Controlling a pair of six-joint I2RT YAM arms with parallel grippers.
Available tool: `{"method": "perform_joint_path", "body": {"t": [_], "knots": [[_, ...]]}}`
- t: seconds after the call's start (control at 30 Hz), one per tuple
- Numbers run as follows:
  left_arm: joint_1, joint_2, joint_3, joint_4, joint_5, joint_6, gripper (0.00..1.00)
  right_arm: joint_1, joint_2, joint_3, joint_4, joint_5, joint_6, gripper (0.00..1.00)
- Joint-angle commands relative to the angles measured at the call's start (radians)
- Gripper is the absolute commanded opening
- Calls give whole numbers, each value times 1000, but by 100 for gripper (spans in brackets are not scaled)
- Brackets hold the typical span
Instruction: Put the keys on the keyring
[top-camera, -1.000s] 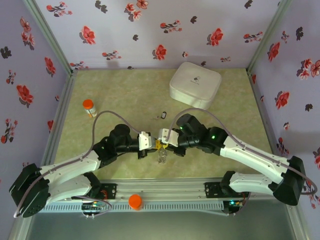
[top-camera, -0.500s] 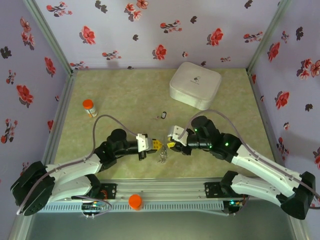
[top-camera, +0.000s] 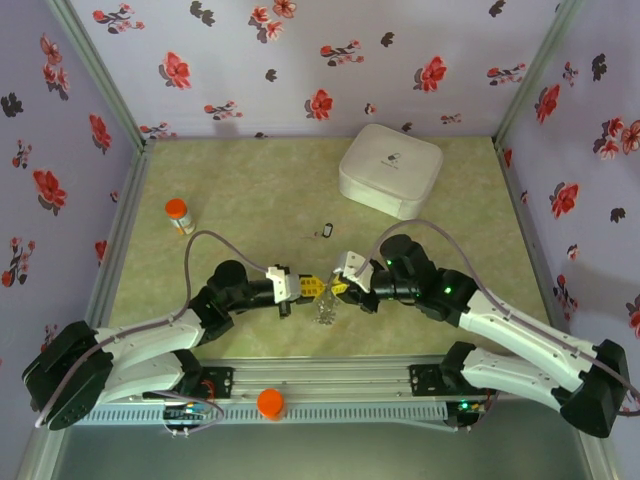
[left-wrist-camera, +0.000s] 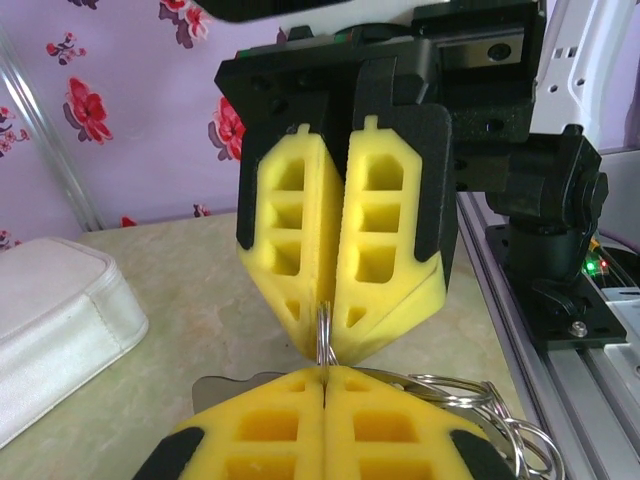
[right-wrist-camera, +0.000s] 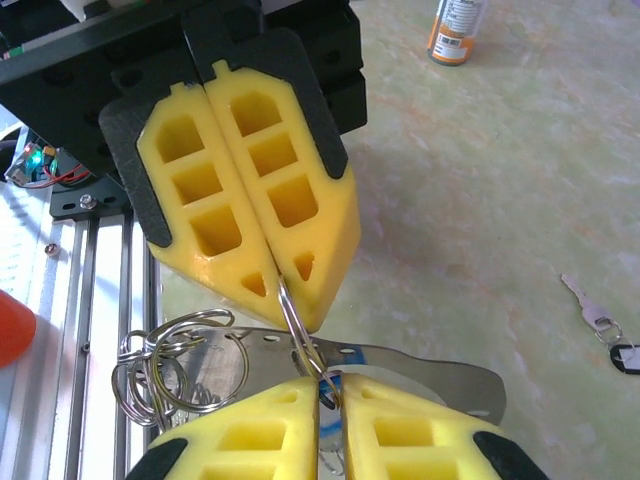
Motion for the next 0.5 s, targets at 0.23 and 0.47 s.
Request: {"method": "perform_joint_path", "body": {"t": [0.23, 0.47], "knots": [[0, 5, -6, 118, 34, -36, 0, 1, 42, -3, 62, -63, 28, 8], [0, 10, -17, 187, 46, -68, 0, 2, 39, -24, 60, -66, 38, 8]]}}
